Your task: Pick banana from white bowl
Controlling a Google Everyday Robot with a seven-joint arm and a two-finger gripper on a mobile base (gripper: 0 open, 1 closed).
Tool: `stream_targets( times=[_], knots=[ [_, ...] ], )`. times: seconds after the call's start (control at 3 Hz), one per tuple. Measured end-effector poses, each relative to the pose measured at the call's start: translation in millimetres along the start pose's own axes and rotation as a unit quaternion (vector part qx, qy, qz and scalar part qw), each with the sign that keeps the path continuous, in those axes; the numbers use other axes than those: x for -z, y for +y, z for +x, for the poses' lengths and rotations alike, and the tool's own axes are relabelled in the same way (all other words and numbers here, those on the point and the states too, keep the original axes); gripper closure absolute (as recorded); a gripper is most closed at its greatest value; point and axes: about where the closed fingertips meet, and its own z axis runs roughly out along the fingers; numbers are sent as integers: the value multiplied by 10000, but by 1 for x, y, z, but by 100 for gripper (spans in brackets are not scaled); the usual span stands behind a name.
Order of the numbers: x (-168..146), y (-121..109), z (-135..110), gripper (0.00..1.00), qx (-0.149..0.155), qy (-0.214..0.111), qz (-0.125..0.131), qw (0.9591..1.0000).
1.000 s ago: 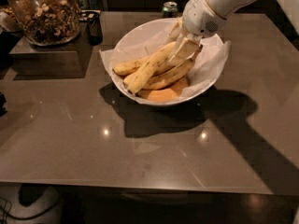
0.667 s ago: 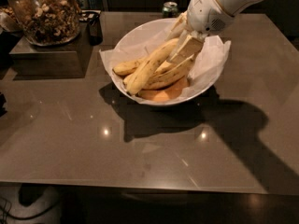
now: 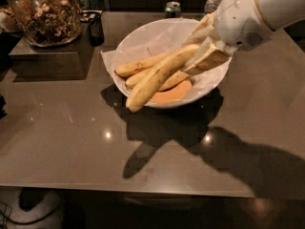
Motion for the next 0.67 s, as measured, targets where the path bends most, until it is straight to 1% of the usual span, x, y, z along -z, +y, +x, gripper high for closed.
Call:
stream_targets(
  times=[0.33,0.67],
  knots=[
    [28,28,-3,100,-217,64,424,9988],
    [32,30,-2,100,-249,103,459,9986]
  ],
)
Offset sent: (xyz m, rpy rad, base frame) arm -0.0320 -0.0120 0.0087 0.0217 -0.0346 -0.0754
